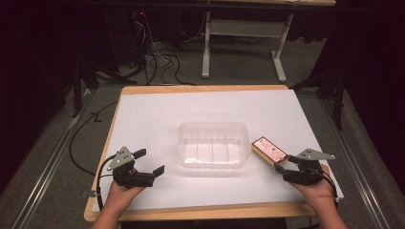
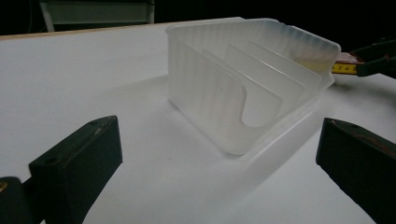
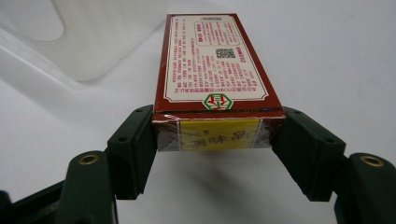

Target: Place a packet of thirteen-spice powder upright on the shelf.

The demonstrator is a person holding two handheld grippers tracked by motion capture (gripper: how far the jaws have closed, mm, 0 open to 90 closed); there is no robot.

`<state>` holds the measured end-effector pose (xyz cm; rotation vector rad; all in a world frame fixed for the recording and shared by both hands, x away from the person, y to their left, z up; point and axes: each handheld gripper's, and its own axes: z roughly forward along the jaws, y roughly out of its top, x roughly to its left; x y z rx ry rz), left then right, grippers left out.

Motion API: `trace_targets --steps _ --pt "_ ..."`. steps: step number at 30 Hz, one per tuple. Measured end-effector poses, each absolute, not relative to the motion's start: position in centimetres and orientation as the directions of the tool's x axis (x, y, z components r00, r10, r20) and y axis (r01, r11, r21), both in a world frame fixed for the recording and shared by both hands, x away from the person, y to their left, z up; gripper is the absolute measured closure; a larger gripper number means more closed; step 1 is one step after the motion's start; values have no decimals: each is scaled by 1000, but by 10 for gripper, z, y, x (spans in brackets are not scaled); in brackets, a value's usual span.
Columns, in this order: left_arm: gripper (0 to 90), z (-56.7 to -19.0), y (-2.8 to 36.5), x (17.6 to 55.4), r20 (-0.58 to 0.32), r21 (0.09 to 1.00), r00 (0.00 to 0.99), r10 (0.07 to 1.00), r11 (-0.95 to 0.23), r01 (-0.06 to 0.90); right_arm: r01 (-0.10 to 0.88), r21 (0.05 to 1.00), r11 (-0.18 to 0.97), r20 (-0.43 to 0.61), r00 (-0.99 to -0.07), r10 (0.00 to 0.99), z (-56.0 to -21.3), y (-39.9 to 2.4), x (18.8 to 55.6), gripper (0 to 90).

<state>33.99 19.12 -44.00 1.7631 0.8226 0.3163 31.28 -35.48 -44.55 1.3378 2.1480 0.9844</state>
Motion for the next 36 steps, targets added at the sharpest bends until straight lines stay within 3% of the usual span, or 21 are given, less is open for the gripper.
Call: trace_targets --steps 17,36 --pt "11 -439 190 339 -184 918 734 654 -152 365 667 628 402 -24 -499 866 -406 -348 321 330" --pt "11 -438 191 338 -192 921 733 652 -139 365 719 398 569 -76 -592 802 -360 -347 330 330"
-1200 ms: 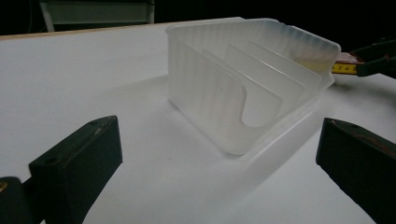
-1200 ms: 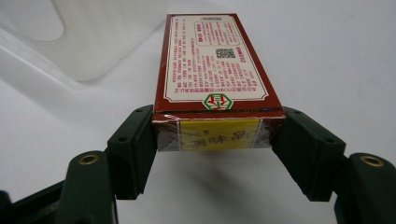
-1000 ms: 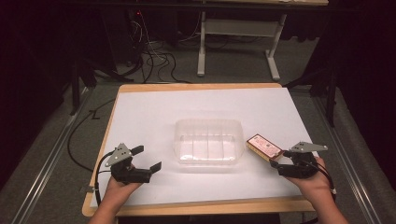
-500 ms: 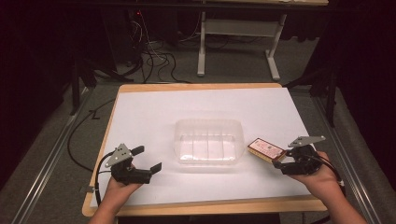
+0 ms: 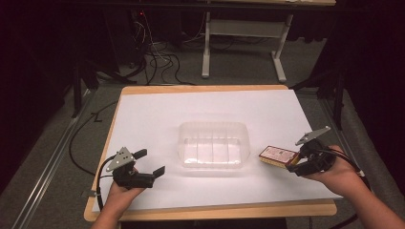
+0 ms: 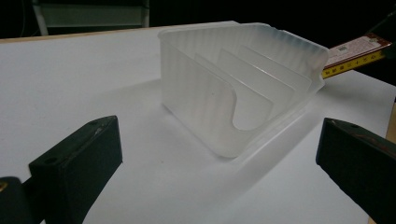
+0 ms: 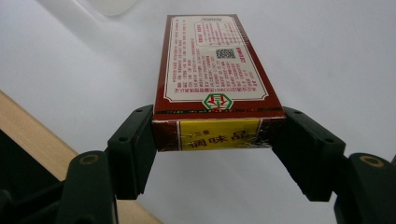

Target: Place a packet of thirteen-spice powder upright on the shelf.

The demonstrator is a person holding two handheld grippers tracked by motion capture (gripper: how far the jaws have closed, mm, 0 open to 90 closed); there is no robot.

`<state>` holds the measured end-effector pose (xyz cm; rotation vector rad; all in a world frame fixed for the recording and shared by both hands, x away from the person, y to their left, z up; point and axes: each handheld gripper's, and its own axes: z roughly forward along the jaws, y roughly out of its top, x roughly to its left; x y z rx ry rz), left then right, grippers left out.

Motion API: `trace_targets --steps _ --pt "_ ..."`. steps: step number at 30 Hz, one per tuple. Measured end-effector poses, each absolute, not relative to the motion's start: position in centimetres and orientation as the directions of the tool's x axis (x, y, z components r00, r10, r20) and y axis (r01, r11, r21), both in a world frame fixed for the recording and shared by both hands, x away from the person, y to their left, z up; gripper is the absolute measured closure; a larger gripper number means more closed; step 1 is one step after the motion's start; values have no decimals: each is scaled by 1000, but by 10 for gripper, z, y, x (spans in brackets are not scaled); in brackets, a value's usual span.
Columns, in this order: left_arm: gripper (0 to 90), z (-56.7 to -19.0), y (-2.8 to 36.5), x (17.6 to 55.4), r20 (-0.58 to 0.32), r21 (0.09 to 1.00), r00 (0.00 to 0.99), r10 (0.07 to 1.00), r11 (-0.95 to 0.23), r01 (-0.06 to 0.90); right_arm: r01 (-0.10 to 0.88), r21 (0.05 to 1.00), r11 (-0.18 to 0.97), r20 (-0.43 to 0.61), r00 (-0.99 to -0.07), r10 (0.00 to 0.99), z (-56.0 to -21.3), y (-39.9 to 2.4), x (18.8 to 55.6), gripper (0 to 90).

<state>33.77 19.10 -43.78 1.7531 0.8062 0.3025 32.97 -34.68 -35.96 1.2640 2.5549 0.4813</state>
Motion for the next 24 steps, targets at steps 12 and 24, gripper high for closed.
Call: trace_targets --steps 12,24 --pt "11 -438 191 339 -197 922 735 649 -133 364 715 268 646 -85 -650 755 -339 -334 340 330" --pt "11 -437 192 339 -192 924 738 647 -135 358 700 159 697 -60 -697 714 -323 -319 352 330"
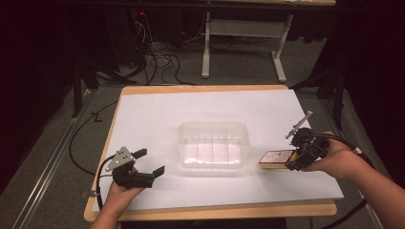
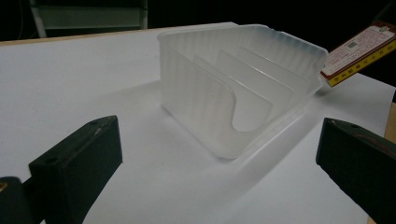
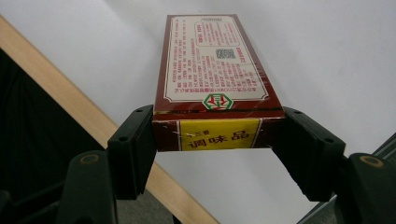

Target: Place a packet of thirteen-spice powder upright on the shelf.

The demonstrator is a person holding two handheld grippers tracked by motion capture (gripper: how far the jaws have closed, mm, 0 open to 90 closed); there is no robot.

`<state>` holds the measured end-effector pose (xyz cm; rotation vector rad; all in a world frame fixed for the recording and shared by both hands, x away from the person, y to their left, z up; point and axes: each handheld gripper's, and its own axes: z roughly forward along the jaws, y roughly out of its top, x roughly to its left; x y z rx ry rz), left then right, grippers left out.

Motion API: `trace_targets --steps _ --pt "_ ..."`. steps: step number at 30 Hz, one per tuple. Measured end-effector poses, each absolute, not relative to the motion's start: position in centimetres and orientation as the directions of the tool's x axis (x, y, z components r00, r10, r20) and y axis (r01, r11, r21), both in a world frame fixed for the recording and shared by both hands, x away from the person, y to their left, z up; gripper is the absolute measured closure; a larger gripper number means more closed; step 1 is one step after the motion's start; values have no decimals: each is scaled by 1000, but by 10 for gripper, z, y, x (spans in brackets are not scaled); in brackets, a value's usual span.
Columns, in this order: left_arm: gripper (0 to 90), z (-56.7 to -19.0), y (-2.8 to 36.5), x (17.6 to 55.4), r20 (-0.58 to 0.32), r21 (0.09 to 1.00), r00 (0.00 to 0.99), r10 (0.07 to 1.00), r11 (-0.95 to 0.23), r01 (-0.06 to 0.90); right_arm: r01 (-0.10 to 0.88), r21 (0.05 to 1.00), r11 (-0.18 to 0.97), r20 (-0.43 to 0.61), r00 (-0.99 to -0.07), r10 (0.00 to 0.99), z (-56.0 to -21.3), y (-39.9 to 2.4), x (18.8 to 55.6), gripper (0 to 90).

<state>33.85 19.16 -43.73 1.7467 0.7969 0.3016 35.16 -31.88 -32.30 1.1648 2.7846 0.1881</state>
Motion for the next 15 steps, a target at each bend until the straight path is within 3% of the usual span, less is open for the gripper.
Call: trace_targets --steps 15 --pt "12 -437 192 339 -185 925 744 642 -143 352 662 49 748 -54 -746 664 -311 -297 367 330"
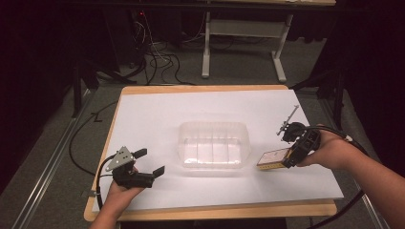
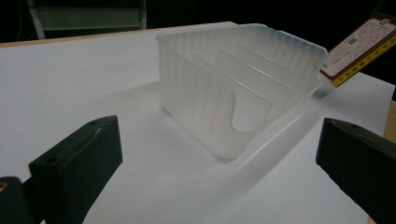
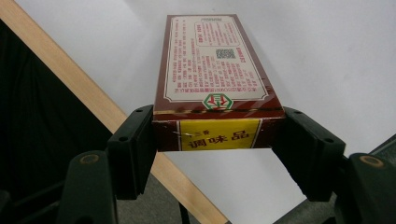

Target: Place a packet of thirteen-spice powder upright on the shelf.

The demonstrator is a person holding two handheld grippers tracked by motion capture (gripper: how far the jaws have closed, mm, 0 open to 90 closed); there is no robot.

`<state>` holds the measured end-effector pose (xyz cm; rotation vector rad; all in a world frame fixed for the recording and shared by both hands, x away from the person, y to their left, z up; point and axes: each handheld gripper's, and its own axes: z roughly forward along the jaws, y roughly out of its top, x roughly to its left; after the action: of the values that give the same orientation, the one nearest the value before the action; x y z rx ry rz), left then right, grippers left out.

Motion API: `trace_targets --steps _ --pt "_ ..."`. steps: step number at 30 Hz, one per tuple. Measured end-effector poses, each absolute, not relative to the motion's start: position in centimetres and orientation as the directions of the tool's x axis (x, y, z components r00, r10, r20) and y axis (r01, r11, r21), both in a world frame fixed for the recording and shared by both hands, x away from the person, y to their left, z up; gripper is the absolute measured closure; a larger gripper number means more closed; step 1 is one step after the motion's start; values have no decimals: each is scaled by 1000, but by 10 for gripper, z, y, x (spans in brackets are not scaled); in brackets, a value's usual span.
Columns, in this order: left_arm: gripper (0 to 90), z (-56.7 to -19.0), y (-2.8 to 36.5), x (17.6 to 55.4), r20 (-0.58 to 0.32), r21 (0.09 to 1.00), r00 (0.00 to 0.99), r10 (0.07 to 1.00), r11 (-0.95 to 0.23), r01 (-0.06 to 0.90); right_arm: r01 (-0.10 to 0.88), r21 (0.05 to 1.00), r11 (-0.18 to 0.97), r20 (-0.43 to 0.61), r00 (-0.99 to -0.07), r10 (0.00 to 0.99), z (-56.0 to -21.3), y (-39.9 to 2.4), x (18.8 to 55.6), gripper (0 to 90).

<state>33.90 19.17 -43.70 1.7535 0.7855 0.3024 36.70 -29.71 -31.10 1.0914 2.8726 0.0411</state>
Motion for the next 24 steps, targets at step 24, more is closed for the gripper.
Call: trace_targets --steps 24 --pt "12 -436 191 339 -185 926 746 640 -141 351 602 -66 796 -80 -798 597 -283 -274 376 330"
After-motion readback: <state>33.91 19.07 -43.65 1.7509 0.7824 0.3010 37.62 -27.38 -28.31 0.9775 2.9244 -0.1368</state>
